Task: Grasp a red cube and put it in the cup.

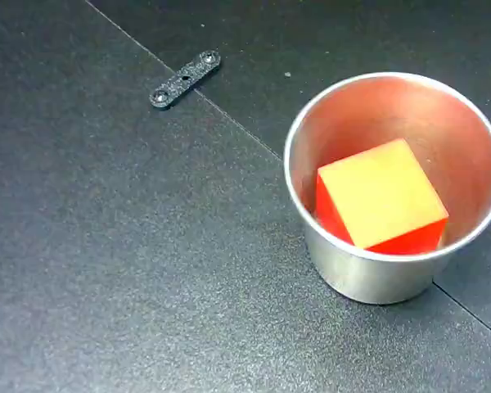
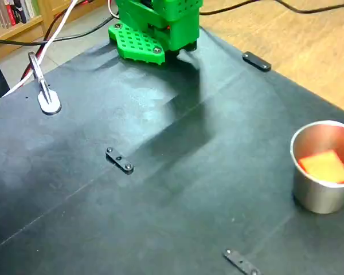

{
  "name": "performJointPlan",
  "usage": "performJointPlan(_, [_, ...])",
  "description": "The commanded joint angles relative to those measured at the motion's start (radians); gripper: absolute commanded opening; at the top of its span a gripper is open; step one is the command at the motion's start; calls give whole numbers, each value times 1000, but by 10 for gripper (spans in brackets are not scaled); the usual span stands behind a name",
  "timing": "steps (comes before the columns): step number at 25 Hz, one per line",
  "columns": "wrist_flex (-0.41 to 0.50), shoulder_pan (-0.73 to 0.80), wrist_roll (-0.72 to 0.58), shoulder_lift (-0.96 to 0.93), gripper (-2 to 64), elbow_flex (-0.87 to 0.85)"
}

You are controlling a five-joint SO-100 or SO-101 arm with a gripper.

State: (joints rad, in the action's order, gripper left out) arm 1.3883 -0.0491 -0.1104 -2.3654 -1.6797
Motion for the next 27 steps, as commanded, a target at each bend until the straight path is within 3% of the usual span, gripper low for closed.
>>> performJointPlan(1, [3,5,0,-18,266,3])
performJointPlan(27, [3,5,8,-18,266,5])
